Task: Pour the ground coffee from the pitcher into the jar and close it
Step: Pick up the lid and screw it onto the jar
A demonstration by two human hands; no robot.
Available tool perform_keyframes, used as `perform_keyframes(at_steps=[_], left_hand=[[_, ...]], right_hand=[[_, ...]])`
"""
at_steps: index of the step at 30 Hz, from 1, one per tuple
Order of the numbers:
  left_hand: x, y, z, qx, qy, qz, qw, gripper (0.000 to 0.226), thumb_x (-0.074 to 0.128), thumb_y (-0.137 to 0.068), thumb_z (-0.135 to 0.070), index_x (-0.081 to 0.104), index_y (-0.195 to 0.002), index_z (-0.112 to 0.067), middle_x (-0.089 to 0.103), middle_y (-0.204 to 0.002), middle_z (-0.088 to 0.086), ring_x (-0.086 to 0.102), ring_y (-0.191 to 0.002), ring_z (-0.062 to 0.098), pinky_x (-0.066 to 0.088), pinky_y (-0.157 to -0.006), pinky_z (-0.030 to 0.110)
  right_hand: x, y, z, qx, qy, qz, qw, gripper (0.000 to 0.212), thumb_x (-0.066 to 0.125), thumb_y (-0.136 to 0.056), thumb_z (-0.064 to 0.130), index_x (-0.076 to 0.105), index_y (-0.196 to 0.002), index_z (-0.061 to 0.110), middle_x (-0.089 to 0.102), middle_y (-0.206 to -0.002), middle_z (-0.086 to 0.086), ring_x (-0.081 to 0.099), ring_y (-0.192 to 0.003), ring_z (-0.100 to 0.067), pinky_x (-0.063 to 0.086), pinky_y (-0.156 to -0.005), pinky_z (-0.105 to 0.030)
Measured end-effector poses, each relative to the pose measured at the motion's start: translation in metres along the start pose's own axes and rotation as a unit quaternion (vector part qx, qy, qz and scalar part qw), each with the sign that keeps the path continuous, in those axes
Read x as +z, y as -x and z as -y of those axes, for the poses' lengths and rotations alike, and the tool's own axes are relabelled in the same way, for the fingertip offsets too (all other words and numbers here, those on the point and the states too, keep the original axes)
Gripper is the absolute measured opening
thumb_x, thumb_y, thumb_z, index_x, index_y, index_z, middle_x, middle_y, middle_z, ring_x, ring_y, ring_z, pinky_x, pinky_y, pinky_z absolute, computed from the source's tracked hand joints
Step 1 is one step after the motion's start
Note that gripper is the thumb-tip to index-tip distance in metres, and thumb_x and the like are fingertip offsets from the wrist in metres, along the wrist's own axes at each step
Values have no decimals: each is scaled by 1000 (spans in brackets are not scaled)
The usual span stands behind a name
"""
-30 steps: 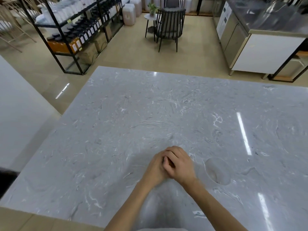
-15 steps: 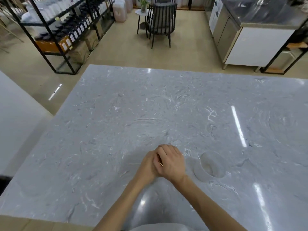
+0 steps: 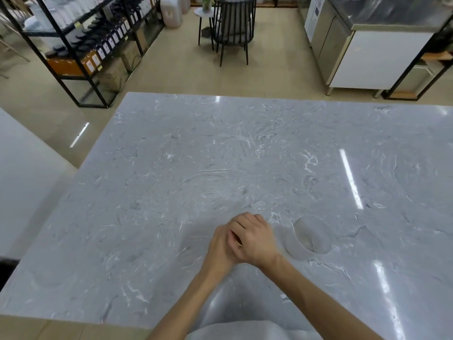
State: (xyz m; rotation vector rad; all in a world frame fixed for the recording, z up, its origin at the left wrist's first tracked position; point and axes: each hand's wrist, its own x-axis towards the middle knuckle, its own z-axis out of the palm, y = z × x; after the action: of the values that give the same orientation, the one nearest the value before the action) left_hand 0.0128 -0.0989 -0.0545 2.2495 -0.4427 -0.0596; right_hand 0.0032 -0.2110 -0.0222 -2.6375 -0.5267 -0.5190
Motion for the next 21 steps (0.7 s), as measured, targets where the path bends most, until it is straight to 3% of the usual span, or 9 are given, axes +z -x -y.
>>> perform_keyframes(at_steps=[2, 3, 5, 7, 9, 12, 14, 18, 21], left_hand=[[3, 3, 5, 17, -62, 18, 998, 22, 65, -76, -19, 50, -61, -24, 46, -48, -13, 47, -45, 2, 30, -42, 10], [2, 1, 11, 24, -82, 41, 996, 17, 70, -77, -15, 58, -65, -17, 56, -55, -6, 50, -49, 4, 39, -43, 20], [-8, -4, 17, 26, -57, 94, 994, 9, 69, -79, -19, 66, -78, -11, 69, -73, 4, 59, -64, 12, 49, -55, 27], [-16, -8, 23, 84, -32, 99, 991, 5, 64, -72, -31, 63, -77, -29, 69, -74, -13, 55, -65, -2, 43, -57, 10], [-16, -7, 23, 82, -12, 114, 990, 15, 63, -69, -38, 57, -82, -35, 63, -80, -31, 58, -69, -12, 38, -55, 2], [-3, -3, 15, 22, 7, 51, 998, 6, 56, -73, -39, 52, -72, -43, 59, -68, -27, 56, -62, -8, 36, -47, 8], [6, 0, 10, -11, 16, 1, 1000, 12, 53, -76, -35, 50, -67, -42, 59, -63, -21, 57, -59, -5, 36, -44, 10], [11, -1, -3, -67, 6, -66, 996, 9, 56, -90, -24, 62, -84, -24, 62, -67, -12, 61, -60, 7, 48, -48, 23], [21, 7, -9, -106, -31, -107, 988, 2, 64, -95, -15, 64, -98, -15, 63, -81, -9, 61, -71, 7, 49, -60, 25]], right_hand=[[4, 2, 11, 57, 15, -4, 998, 11, 61, -80, 24, 65, -75, 16, 65, -78, 2, 60, -74, -22, 43, -63, -33], [3, 3, 11, 56, 14, -3, 998, 12, 60, -82, 25, 64, -77, 16, 63, -79, 2, 58, -75, -22, 42, -65, -33], [-4, 7, 5, -27, -12, 25, 999, 13, 58, -87, 27, 64, -84, 16, 64, -90, 0, 57, -84, -22, 43, -73, -34], [-9, 10, -6, -143, -38, 66, 987, 16, 56, -92, 24, 66, -88, 13, 66, -97, -3, 58, -89, -24, 45, -81, -36], [-8, 9, -13, -156, -43, 59, 985, 15, 59, -91, 22, 68, -84, 12, 68, -95, -3, 62, -87, -24, 48, -80, -36], [0, 4, -15, -71, -50, -6, 996, 10, 65, -84, 21, 69, -81, 13, 69, -90, 0, 65, -83, -21, 49, -74, -33], [6, 1, -10, -3, -26, -28, 999, 9, 65, -81, 25, 69, -80, 17, 69, -90, 4, 64, -82, -18, 45, -72, -31], [11, -11, 7, 151, 18, -45, 987, 8, 64, -82, 27, 67, -77, 21, 66, -86, 7, 61, -81, -15, 38, -70, -29], [8, -14, 15, 205, 29, -15, 978, 9, 64, -86, 28, 68, -87, 21, 66, -95, 6, 62, -90, -19, 43, -76, -32]])
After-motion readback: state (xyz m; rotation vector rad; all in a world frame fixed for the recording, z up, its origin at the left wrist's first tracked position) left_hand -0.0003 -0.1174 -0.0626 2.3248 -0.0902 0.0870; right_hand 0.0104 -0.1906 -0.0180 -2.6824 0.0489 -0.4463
